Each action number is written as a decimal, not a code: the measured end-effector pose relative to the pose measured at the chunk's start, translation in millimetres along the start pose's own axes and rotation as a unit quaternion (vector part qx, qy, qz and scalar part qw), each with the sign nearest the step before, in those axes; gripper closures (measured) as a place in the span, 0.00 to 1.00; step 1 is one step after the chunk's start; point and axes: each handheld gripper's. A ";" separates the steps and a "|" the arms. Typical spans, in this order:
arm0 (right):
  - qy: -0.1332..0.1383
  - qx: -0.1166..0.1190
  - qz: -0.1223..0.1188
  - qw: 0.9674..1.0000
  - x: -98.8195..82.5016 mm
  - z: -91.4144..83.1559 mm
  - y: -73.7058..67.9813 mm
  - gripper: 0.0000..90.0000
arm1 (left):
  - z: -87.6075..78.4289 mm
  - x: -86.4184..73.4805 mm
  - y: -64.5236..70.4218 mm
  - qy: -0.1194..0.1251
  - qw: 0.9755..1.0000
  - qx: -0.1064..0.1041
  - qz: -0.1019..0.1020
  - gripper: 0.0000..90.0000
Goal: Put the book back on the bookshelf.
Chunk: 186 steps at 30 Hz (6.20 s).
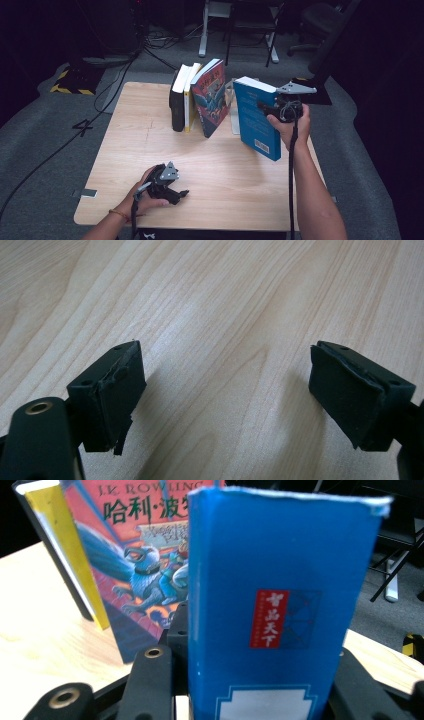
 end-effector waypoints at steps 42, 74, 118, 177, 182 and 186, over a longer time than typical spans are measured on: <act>0.006 -0.050 0.020 0.999 25.2 69.0 18.3 0.68 | -0.2 -0.1 0.6 0.000 1.000 -0.002 0.003 0.17; 0.023 -0.034 0.035 0.999 -23.7 21.2 29.7 0.66 | 0.1 -0.1 0.5 0.000 1.000 -0.002 0.001 0.17; 0.067 -0.023 0.063 0.996 -78.6 2.8 29.6 0.61 | 0.5 0.0 0.4 0.001 1.000 -0.002 0.002 0.17; 0.052 -0.100 0.103 0.988 -120.6 99.0 -9.2 0.68 | 2.0 2.1 -0.1 0.000 1.000 -0.005 0.008 0.17; 0.051 -0.108 0.096 0.988 -116.7 103.4 -12.9 0.68 | 2.0 2.1 0.0 0.000 1.000 -0.006 0.008 0.17; 0.053 -0.111 0.097 0.988 -116.8 104.2 -16.2 0.68 | 2.3 2.1 0.0 0.001 1.000 -0.008 0.010 0.17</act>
Point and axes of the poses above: each handheld gripper's, and its own axes: z roughly forward along the jaws, x roughly out of its top, y roughly to its right, and after that the axes turned 1 degree about -x, right-handed
